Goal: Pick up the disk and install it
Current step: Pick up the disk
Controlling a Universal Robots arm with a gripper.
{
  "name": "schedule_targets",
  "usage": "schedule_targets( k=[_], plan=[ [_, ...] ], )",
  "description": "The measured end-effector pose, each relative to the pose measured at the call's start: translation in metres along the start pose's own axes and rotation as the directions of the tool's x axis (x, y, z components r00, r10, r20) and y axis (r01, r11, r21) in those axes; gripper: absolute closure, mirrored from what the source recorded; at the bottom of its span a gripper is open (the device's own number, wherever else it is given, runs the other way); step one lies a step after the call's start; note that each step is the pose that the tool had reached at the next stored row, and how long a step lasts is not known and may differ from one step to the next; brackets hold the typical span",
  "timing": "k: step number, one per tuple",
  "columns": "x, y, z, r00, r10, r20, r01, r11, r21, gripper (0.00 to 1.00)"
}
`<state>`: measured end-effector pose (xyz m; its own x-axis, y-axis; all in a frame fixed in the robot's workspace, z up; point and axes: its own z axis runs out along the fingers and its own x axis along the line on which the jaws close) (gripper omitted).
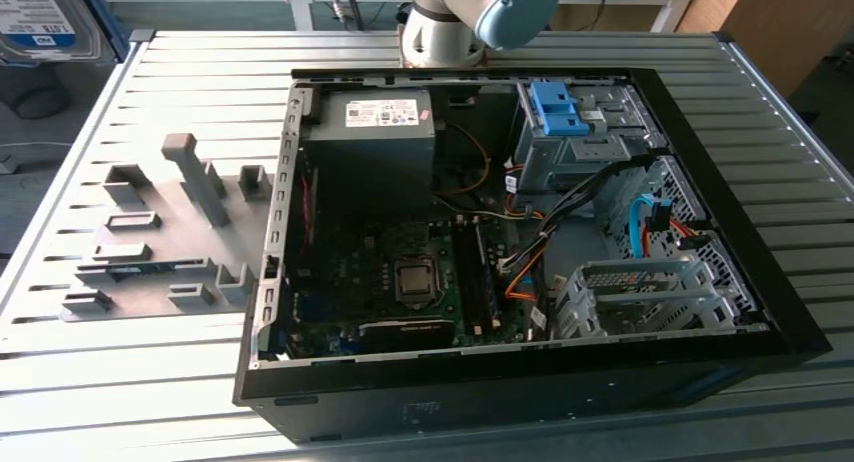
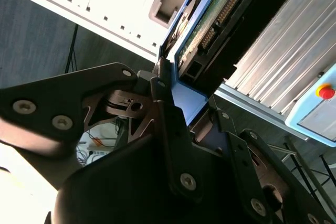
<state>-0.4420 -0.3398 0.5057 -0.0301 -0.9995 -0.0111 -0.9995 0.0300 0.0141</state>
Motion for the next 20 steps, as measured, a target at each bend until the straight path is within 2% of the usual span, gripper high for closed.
schedule_targets(
  k=[6, 10, 16, 20],
  plan=[
    [0.0065, -0.0002, -0.0001, 1.0000, 0.000, 0.0000, 0.000, 1.0000, 0.0000, 0.63],
    [0.0069, -0.0025, -0.0001, 1.0000, 0.000, 0.0000, 0.000, 1.0000, 0.0001, 0.63],
    [0.0067, -0.0093, -0.0002, 1.0000, 0.000, 0.0000, 0.000, 1.0000, 0.0000, 0.63],
    [0.0067, -0.0095, -0.0002, 1.0000, 0.000, 0.0005, 0.000, 1.0000, -0.0001, 0.63]
  ],
)
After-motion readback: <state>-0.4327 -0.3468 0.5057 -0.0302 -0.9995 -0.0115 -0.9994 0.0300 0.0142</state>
